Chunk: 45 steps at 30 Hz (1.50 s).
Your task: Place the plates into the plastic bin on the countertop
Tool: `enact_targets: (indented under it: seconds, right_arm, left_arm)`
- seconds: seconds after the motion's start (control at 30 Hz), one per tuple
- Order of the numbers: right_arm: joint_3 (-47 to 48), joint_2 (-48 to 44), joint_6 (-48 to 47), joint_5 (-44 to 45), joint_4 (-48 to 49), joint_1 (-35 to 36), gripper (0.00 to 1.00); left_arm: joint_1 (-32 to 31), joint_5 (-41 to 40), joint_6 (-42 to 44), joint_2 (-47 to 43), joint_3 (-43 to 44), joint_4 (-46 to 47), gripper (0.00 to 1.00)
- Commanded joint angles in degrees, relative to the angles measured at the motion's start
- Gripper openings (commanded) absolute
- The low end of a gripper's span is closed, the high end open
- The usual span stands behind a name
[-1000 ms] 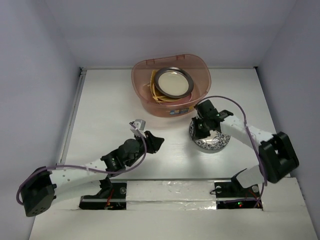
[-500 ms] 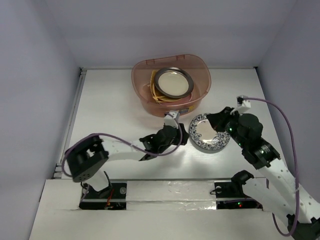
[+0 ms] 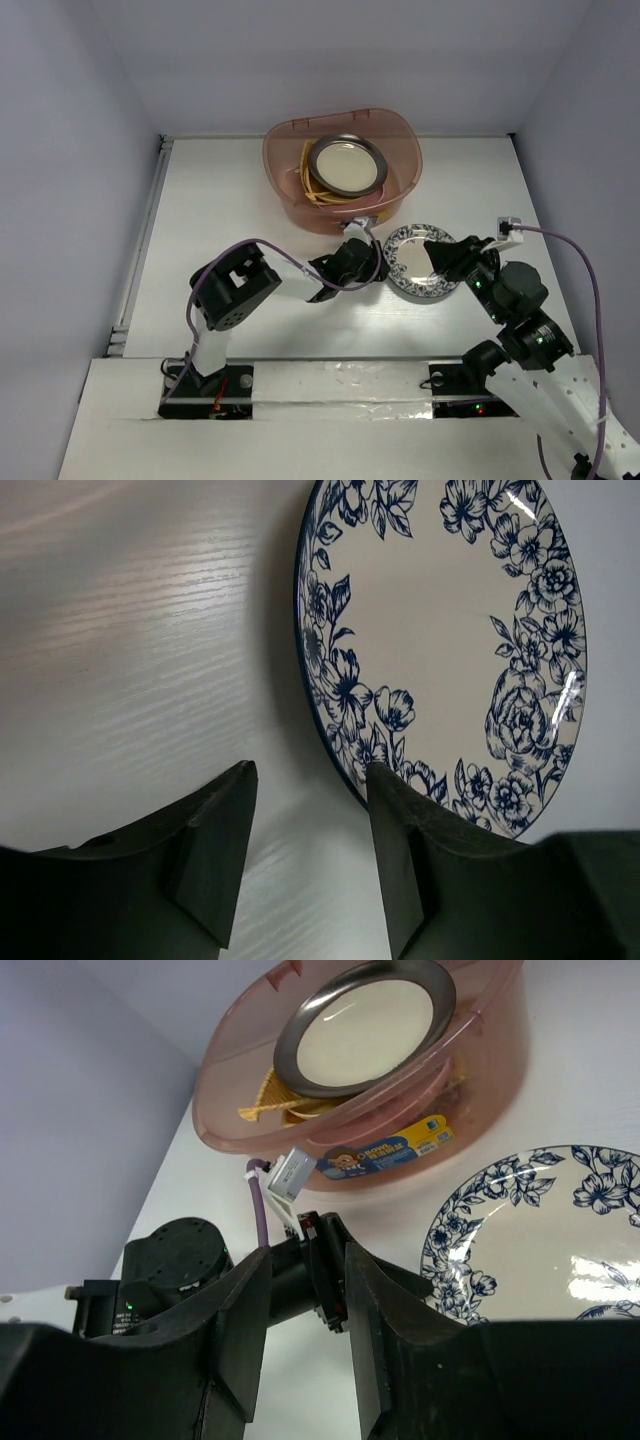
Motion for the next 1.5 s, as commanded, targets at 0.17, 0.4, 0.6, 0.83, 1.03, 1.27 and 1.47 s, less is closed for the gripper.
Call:
enact_targets:
  seconds: [0.17,0.4,0.6,0.83,1.03,1.27,1.47]
  right_arm:
    - [-2.3,0.0,-2.1,0.8,3.7,-0.1,0.4]
    - [-3.3,1.8,-2.5,0.5,5.6,-0.1,0.39]
    - [-3.2,1.3,-2.2,0.2,6.0,-0.1,0.39]
    - [-0.8,-0.6,-2.1,0.7,2.9,-0.1,0.38]
    - [0.5,-4.1,-1.7,4.1,1.0,-0.1,0.38]
    - [3.0,-5.8,-0.8,9.0,-1.7,-0.1,0.42]
    - [7.1,-9.0,-2.4,15.6,-5.2,-0.1,0.5]
  left_arm:
    - [1.8,1.9,-2.9,4.8,4.6,0.3,0.42]
    - [1.8,2.6,-3.6,8.4,7.3,-0.7,0.41]
    - [1.8,1.0,-4.2,10.6,8.0,-0.6,0.2]
    - [2.4,1.4,-3.9,5.2,3.3,3.0,0.0]
    - [2.4,5.0,-4.9,-7.4,-3.8,8.2,0.0]
    - [3.4,12.0,-7.0,-16.9,-6.0,11.5,0.0]
    - [6.0,17.5,-7.3,-23.7,-4.8,11.7,0.0]
